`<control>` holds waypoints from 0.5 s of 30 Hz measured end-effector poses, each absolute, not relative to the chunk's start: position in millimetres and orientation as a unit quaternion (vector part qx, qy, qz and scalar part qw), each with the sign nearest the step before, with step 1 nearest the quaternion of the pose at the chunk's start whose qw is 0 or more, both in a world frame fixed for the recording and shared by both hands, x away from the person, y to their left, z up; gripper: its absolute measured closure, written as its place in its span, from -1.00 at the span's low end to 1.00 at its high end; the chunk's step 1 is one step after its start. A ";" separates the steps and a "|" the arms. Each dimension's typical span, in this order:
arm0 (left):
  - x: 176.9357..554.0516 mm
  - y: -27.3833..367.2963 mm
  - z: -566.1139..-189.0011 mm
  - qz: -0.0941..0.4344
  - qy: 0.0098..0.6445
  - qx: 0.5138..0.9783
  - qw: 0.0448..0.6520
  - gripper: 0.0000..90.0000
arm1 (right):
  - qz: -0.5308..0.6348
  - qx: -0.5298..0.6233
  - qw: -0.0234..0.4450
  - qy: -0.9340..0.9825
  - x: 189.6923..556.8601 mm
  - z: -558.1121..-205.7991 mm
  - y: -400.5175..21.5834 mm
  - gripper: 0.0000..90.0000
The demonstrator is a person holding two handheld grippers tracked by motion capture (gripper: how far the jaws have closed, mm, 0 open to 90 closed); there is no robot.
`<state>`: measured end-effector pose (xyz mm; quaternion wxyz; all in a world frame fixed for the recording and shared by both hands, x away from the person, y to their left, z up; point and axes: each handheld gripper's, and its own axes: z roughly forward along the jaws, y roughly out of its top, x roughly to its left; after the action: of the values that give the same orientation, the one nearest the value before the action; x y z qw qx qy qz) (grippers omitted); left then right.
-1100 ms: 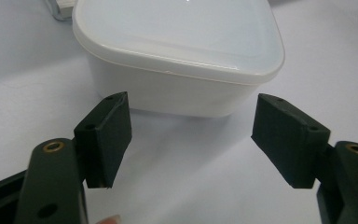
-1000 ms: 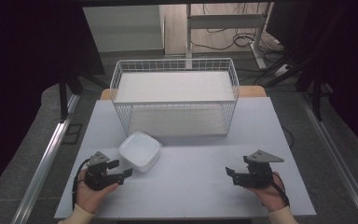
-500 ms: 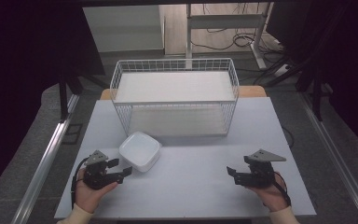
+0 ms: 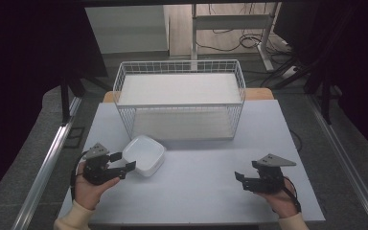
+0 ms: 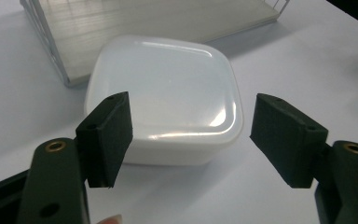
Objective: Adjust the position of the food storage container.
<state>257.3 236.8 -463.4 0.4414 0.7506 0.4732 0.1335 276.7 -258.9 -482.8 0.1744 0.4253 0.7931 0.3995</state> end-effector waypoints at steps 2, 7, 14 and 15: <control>262.1 237.0 -459.4 0.136 0.471 0.754 0.438 -0.37 | 0.400 0.428 0.175 0.792 276.9 -482.7 -260.0 -0.55; 271.1 237.4 -452.0 0.129 0.473 0.758 0.430 -0.37 | 0.397 0.427 0.174 0.793 277.0 -482.3 -260.1 -0.52; 278.4 243.4 -447.4 0.131 0.480 0.758 0.422 -0.37 | 0.396 0.427 0.170 0.795 277.7 -482.7 -259.7 -0.49; 280.1 244.1 -447.6 0.131 0.481 0.758 0.421 -0.37 | 0.395 0.427 0.170 0.795 277.5 -482.7 -259.6 -0.48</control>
<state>280.1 244.1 -447.6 0.4211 0.7579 0.4808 0.1310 277.5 -259.6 -482.7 0.1701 0.4270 0.7952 0.3955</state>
